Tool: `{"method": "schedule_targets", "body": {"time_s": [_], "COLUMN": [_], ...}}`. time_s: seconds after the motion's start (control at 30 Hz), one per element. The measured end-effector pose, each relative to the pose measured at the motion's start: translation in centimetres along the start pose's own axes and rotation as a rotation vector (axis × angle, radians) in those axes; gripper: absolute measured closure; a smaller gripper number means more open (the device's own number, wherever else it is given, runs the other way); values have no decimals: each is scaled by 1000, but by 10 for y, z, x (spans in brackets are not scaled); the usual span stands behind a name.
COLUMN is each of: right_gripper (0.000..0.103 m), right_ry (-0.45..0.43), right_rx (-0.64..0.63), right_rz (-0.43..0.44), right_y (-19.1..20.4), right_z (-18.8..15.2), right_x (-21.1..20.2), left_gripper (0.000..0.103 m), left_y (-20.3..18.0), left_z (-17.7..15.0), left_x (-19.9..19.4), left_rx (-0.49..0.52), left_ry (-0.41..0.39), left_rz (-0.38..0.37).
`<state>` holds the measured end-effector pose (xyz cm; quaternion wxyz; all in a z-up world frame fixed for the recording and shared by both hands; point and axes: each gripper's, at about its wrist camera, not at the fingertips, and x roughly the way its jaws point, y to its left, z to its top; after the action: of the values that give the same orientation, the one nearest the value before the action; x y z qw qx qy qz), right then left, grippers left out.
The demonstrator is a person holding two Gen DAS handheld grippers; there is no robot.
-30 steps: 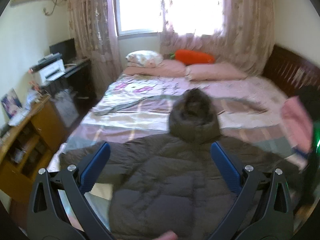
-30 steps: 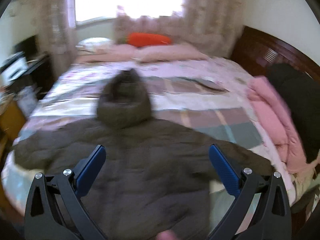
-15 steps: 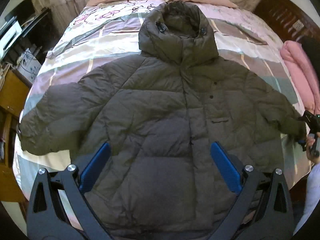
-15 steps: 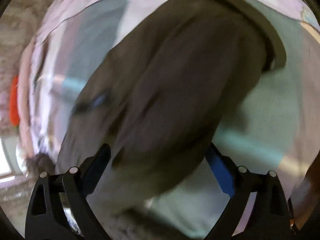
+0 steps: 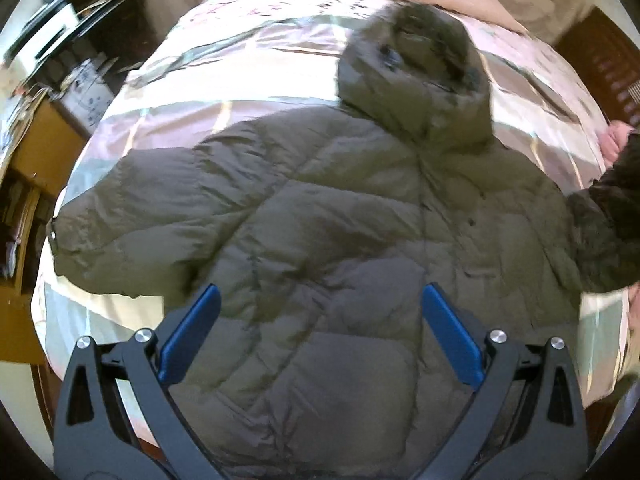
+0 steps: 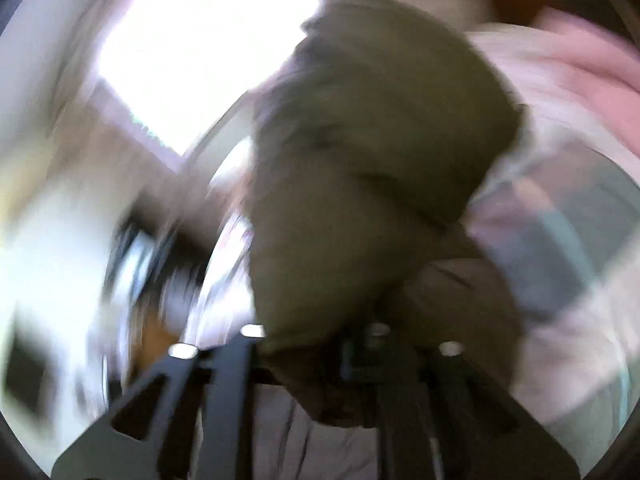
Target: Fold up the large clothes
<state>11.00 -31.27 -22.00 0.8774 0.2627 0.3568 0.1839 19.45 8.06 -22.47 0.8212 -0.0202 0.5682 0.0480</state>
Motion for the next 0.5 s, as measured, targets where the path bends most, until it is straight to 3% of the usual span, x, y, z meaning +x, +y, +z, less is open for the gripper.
{"method": "schedule_targets", "body": {"time_s": [0.03, 0.07, 0.1, 0.2, 0.27, 0.37, 0.5], "right_gripper": [25, 13, 9, 9, 8, 7, 7], "right_ry": [56, 98, 119, 161, 178, 285, 425], "right_rx": [-75, -151, -247, -386, -370, -184, 126], "right_rz": [12, 8, -4, -87, -134, -218, -310], "right_y": [28, 55, 82, 107, 98, 51, 3], "right_z": [-12, -26, -44, -65, -54, -50, -44], "right_x": [13, 24, 33, 46, 53, 72, 113], "left_gripper": [2, 2, 2, 2, 2, 2, 2], "left_y": [4, 10, 13, 26, 32, 30, 21], "left_z": [2, 4, 6, 8, 9, 7, -1], "left_x": [1, 4, 6, 20, 37, 71, 105], "left_rx": [-9, -19, -26, -70, -113, -161, -220], "left_ry": [-2, -2, 1, 28, 71, 188, 274], "left_rz": [7, 15, 19, 10, -9, -81, -200]}}
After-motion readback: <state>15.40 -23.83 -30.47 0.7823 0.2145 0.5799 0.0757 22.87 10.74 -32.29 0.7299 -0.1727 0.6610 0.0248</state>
